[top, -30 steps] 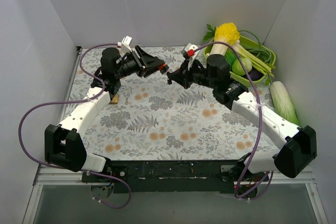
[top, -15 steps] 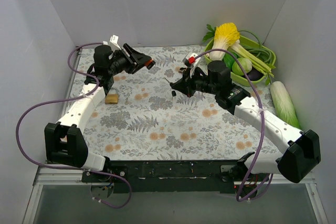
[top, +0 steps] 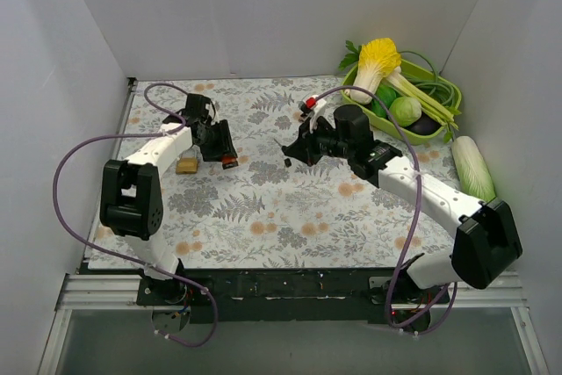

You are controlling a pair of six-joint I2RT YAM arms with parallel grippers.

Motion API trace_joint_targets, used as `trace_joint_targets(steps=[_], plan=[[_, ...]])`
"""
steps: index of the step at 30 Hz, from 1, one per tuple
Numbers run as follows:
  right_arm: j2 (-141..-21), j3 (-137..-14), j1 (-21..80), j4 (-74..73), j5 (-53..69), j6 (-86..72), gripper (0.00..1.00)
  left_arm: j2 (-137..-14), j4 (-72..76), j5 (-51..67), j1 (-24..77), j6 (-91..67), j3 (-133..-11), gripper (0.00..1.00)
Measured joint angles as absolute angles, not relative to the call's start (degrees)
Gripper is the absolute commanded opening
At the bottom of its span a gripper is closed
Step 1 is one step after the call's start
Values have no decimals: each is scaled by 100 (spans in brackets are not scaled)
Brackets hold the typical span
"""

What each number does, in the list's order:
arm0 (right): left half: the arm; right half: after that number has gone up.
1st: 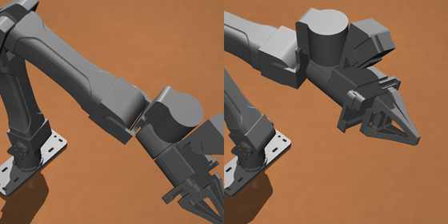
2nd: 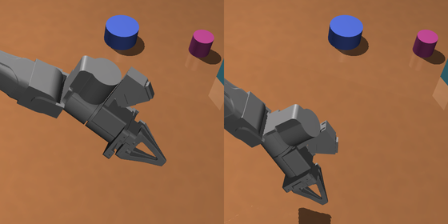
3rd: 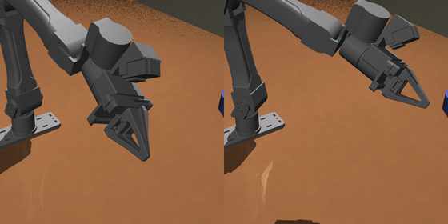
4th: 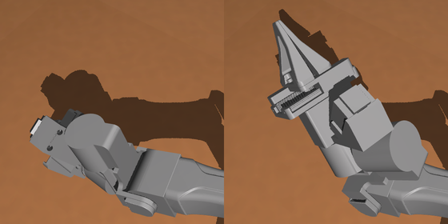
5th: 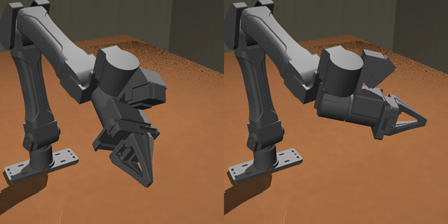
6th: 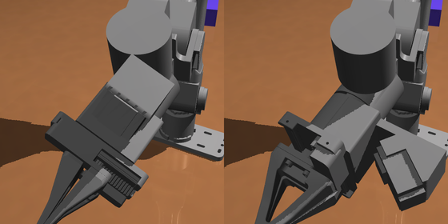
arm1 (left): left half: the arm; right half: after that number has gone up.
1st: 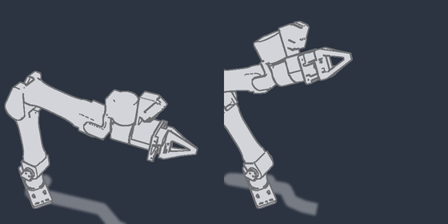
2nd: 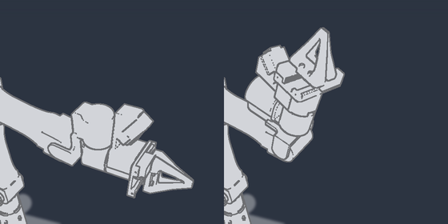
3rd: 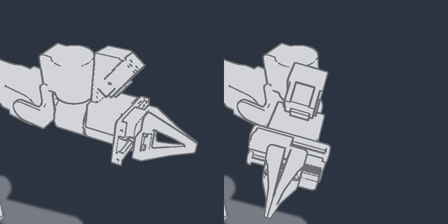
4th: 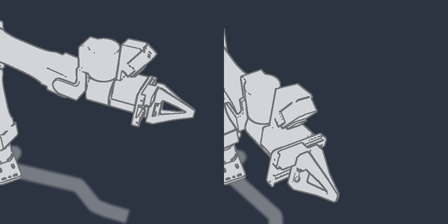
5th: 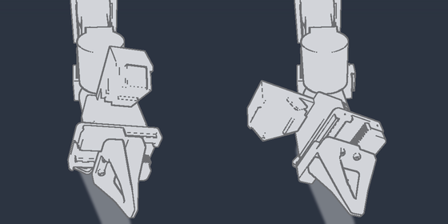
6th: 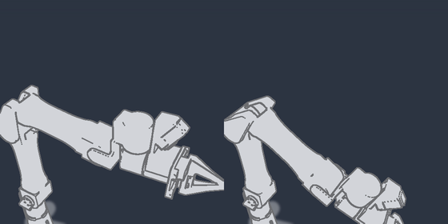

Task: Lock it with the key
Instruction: Place the lock at the center of the board, then place the key at the center of the board.

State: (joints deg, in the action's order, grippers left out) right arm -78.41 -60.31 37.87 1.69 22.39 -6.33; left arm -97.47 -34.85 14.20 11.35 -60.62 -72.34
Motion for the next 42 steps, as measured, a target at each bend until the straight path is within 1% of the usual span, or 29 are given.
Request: trace_joint_targets(steps=[6, 14, 20, 21, 23, 24, 25, 26, 27, 28, 32, 36, 39, 42], plan=[[-8414, -6020, 3787, 412, 2270, -825, 1, -10405, -3833, 1245, 1144, -5686, -7247, 0], [-9262, -6093, 3787, 703, 2287, -1096, 1, -10925, -3896, 1105, 1194, -5568, -7509, 0], [-9564, -6204, 3787, 878, 2290, -1280, 1, -11107, -3813, 1002, 1306, -5527, -7714, 11], [-9620, -6241, 3787, 928, 2292, -1319, 1, -11144, -3791, 987, 1323, -5527, -7738, 13], [-9719, -6292, 3787, 993, 2292, -1365, 1, -11209, -3769, 950, 1356, -5527, -7782, 24], [-9769, -6302, 3787, 1039, 2292, -1387, 1, -11218, -3756, 937, 1367, -5527, -7789, 32], [-9808, -6313, 3787, 1063, 2292, -1417, 1, -11222, -3752, 913, 1382, -5527, -7800, 45], [-9859, -6324, 3787, 1076, 2290, -1450, 1, -11225, -3752, 895, 1391, -5527, -7804, 50], [-9900, -6335, 3787, 1096, 2290, -1481, 1, -11225, -3752, 869, 1402, -5527, -7806, 53], [-9944, -6346, 3787, 1105, 2290, -1494, 1, -11225, -3747, 832, 1406, -5533, -7806, 62], [-10090, -6407, 3787, 1149, 2290, -1562, 1, -11225, -3726, 840, 1424, -5542, -7870, 82], [-10191, -6477, 3787, 1203, 2274, -1675, 1, -11225, -3745, 939, 1437, -5542, -7937, 87], [-10298, -6536, 3787, 1310, 2263, -1824, 1, -11196, -3793, 1031, 1433, -5551, -8038, 97], [-10503, -6591, 3787, 1487, 2261, -2014, 1, -11089, -3865, 1103, 1382, -5594, -8184, 98]])
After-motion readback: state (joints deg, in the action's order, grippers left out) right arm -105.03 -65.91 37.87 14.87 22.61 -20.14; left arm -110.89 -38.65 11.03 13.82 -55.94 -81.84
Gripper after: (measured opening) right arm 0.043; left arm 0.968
